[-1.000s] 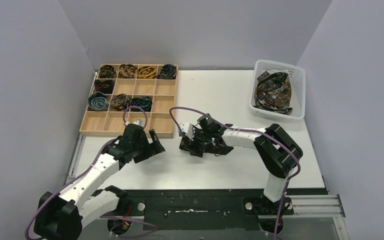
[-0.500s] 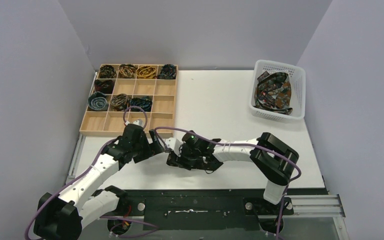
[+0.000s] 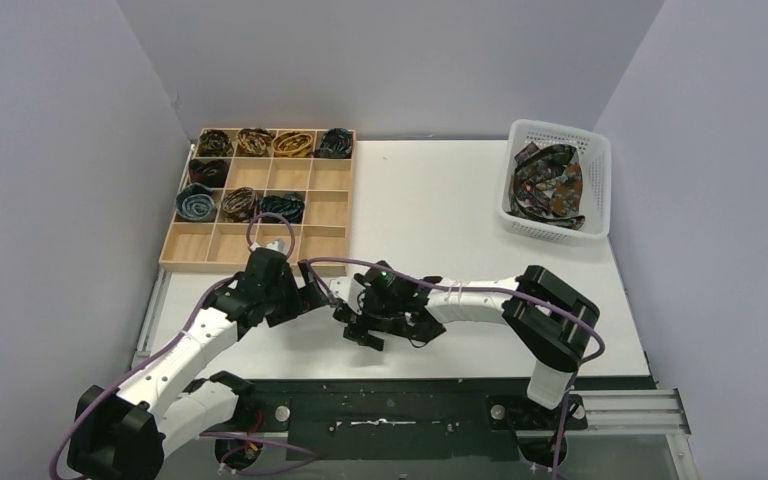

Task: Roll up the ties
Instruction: Roll the tie at the center of the board.

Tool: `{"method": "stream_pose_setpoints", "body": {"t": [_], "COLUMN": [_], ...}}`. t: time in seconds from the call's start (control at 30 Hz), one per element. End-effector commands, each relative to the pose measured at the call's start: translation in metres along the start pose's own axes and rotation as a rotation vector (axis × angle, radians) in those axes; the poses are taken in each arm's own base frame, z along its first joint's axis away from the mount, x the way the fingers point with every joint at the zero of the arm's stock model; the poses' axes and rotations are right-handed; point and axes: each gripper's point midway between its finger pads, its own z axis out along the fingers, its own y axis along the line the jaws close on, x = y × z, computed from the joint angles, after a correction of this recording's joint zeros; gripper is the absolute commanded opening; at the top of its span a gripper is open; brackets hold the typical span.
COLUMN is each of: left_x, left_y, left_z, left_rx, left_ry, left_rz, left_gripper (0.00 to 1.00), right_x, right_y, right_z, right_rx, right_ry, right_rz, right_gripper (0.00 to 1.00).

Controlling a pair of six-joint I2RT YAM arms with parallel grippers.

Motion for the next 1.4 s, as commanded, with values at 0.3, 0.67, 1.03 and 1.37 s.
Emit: {"method": "stream_pose_setpoints", "body": {"t": [0.3, 0.67, 1.03, 1.37], "left_x": [-0.011, -0.005, -0.002, -0.001], "left_y": [-0.013, -0.008, -0.005, -0.006], "left_z": [-0.008, -0.006, -0.003, -0.003], "left_rx": [0.047, 0.043, 0.033, 0.045], "left_ry": [-0.029, -0.019, -0.008, -0.006], "left_rz": [0.015, 0.008, 0.008, 0.013], "left_gripper": [0.85, 0.85, 0.85, 0.85], "right_x": [-0.029, -0.003, 0.009, 0.0], "right_y": [-0.021, -0.017, -0.012, -0.022], "right_z": [-0.036, -0.012, -0.009, -0.018], "right_rx": [0.073, -0.019, -0.066, -0.011], "right_ry": [-0.131, -0.082, -0.043, -0.058], "right_rz": [0.011, 0.03, -0.016, -0.047], "right_gripper": [1.0, 0.94, 0.62, 0.88]}}
